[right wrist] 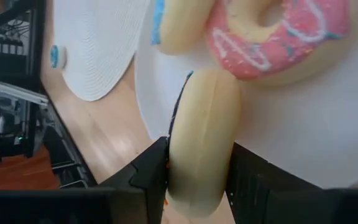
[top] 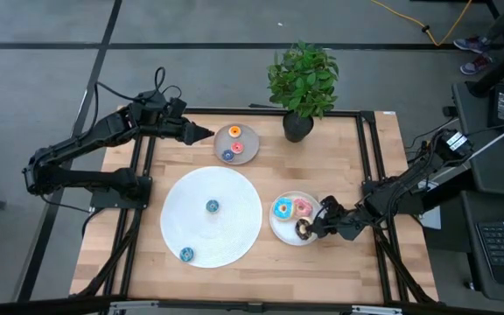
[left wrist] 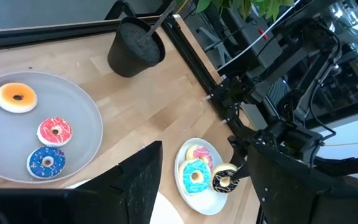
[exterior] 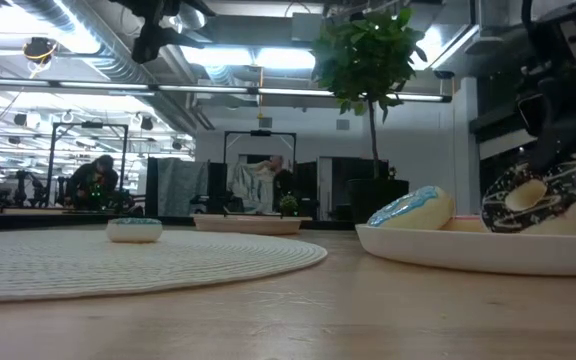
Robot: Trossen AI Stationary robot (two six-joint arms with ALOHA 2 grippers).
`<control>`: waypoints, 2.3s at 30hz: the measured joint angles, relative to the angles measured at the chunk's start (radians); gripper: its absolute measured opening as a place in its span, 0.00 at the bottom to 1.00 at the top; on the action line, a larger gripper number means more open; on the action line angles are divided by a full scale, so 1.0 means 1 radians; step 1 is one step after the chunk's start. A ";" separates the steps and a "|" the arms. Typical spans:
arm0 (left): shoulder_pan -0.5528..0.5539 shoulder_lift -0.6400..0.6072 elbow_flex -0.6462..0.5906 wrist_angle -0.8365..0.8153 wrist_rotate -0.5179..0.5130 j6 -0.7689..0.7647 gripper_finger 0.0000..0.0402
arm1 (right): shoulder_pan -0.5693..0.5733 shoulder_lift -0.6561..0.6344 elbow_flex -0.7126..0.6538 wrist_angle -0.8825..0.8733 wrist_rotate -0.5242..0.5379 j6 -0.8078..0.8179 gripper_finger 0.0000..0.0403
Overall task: Pick & Place donuts
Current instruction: Put the large black donut on the white plate, then put the top small blue donut on the brown plate
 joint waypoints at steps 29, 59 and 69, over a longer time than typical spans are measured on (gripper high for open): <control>0.000 0.002 0.000 -0.001 -0.011 -0.034 0.56 | -0.001 0.000 -0.013 -0.096 0.013 0.054 0.71; 0.000 0.004 0.000 -0.010 -0.010 -0.011 0.57 | -0.023 -0.009 0.215 -0.724 0.173 0.048 0.70; -0.089 0.032 -0.001 -0.177 -0.007 0.250 0.57 | -0.075 -0.009 0.329 -0.725 0.367 0.058 0.70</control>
